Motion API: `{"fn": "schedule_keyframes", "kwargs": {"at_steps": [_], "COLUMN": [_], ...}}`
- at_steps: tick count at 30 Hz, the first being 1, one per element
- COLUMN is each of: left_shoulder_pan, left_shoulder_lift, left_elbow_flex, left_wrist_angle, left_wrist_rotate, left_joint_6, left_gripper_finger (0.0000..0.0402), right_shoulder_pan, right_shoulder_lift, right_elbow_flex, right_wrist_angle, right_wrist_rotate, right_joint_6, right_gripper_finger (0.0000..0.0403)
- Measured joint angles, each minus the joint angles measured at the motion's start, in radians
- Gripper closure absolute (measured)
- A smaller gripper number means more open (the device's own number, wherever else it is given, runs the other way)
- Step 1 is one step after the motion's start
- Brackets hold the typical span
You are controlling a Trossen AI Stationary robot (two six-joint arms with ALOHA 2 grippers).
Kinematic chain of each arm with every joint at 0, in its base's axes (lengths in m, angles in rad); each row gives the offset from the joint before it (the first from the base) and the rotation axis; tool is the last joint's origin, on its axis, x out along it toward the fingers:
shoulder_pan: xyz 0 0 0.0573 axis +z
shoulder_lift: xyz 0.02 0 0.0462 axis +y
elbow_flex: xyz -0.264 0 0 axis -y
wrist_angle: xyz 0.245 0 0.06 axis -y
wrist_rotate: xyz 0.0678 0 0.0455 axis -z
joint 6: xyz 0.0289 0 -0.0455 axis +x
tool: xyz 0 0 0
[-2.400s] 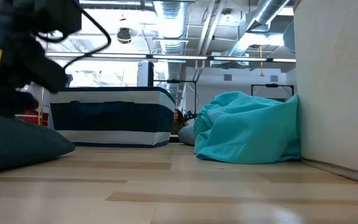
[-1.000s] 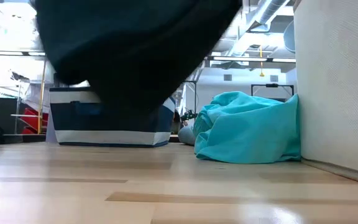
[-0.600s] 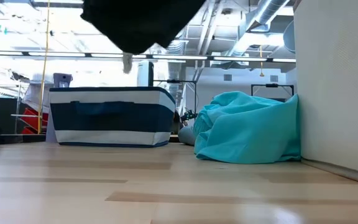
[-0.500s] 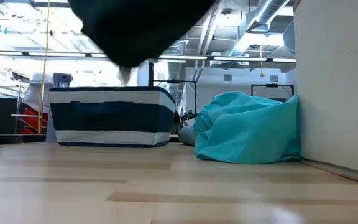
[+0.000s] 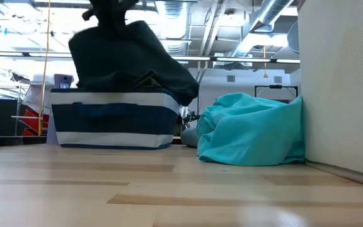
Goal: Sort clothes
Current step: Put the black pants into the blue laundry organizer
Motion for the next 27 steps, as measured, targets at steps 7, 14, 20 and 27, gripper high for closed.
{"fn": "schedule_keyframes", "kwargs": {"at_steps": [7, 14, 20, 27], "left_shoulder_pan": [0.088, 0.115, 0.106, 0.102], "left_shoulder_lift": [0.136, 0.206, 0.151, 0.027], "left_elbow_flex": [-0.001, -0.002, 0.029, 0.043], "left_wrist_angle": [-0.089, -0.136, -0.207, -0.188], "left_wrist_rotate": [0.052, 0.161, 0.196, 0.195], "left_joint_6": [-0.126, -0.138, -0.204, -0.195], "left_gripper_finger": [0.0375, 0.0328, 0.0215, 0.0132], "right_shoulder_pan": [0.051, 0.070, 0.068, 0.058], "right_shoulder_lift": [0.000, 0.000, 0.033, 0.181], "right_elbow_flex": [0.000, 0.000, 0.001, 0.001], "right_wrist_angle": [-0.020, -0.161, -0.378, -0.622], "right_wrist_rotate": [0.000, 0.000, 0.029, 0.052], "right_joint_6": [-0.052, -0.079, -0.040, 0.059], "right_gripper_finger": [0.0237, 0.0237, 0.0227, 0.0184]}}
